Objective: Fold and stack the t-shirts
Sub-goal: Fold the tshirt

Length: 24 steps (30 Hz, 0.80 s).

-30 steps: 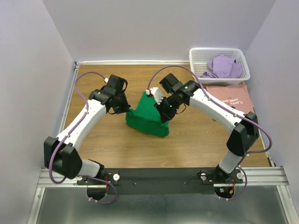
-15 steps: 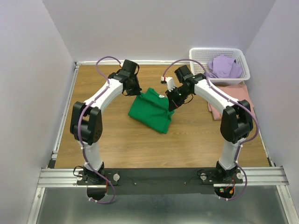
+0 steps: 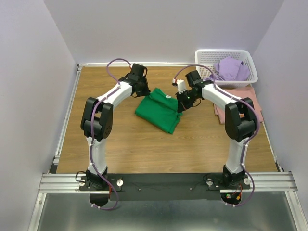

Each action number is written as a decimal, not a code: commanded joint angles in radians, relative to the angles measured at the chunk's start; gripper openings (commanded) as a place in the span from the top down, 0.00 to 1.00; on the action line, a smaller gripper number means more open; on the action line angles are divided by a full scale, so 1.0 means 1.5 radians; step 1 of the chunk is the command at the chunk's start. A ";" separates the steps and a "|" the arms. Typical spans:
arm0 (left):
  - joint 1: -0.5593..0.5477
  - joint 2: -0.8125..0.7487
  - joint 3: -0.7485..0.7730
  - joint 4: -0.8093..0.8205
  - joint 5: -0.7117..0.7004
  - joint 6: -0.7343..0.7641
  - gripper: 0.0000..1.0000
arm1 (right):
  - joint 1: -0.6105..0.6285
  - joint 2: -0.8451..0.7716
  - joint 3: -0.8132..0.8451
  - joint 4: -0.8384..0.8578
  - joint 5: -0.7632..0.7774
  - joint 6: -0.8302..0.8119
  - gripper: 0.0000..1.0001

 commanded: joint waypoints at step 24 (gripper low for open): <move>0.009 -0.203 -0.158 0.183 -0.085 -0.006 0.21 | -0.003 -0.065 0.041 0.070 0.188 0.109 0.00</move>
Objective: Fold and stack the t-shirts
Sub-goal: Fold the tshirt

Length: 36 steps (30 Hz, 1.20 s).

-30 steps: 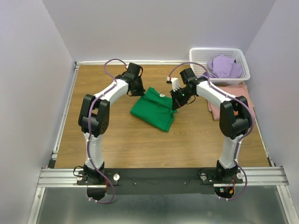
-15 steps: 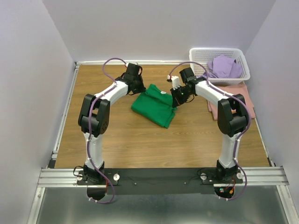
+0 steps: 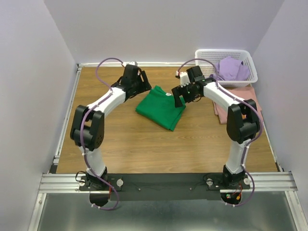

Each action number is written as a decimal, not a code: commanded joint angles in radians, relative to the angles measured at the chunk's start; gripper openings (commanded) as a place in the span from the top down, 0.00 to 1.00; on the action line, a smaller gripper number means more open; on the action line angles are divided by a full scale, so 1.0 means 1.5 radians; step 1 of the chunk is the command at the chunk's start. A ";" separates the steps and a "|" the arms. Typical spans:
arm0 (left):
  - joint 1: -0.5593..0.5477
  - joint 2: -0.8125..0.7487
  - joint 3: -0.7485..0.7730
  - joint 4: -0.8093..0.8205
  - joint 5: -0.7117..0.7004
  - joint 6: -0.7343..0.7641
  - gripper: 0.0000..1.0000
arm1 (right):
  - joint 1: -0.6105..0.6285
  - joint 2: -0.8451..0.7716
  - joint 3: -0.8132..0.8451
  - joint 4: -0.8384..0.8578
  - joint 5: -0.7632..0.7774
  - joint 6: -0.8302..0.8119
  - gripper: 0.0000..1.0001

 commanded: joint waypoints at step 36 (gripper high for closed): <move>-0.037 -0.145 -0.392 0.131 0.126 -0.047 0.67 | -0.002 -0.343 -0.425 0.293 -0.011 0.344 0.00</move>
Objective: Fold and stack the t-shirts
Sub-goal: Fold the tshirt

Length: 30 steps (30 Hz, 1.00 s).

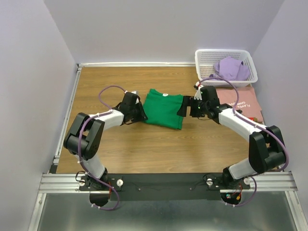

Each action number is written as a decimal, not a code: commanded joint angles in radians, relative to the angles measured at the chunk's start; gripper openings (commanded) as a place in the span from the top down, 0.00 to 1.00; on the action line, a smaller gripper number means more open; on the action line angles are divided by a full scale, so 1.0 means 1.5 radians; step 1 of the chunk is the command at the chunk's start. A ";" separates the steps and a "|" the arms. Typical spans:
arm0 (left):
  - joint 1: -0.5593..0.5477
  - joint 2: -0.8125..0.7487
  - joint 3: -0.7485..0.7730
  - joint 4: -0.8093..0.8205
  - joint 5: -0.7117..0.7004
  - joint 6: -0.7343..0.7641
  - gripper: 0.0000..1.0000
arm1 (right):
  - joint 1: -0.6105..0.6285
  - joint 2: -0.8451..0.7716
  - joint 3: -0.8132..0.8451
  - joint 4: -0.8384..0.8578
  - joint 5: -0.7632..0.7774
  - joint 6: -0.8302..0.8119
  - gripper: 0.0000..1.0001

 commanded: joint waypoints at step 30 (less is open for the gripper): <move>-0.043 -0.431 -0.126 -0.267 -0.043 0.003 0.61 | 0.031 0.125 0.178 -0.070 -0.153 -0.125 0.00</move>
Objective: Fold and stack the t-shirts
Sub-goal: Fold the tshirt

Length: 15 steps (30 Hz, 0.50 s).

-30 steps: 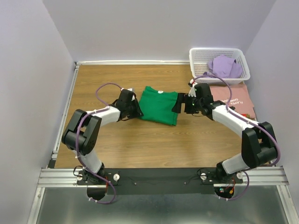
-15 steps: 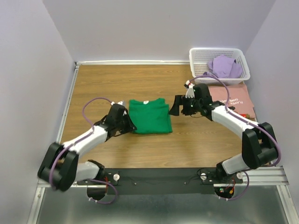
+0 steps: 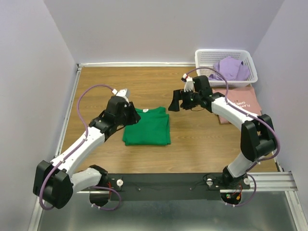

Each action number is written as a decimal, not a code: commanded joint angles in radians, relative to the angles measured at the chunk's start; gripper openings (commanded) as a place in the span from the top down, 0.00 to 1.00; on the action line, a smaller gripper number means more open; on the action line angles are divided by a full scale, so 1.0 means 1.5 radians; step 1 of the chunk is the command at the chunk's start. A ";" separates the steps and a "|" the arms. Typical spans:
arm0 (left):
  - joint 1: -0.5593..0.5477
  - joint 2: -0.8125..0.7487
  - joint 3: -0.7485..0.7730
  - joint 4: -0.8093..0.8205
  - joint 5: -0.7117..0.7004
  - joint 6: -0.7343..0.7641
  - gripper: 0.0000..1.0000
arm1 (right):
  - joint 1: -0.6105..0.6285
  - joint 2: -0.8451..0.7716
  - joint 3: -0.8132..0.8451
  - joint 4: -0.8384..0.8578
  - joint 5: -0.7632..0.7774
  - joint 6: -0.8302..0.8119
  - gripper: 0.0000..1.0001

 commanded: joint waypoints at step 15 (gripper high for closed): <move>0.000 0.107 0.093 0.004 -0.024 0.256 0.34 | 0.003 0.208 0.205 -0.016 -0.182 0.029 0.47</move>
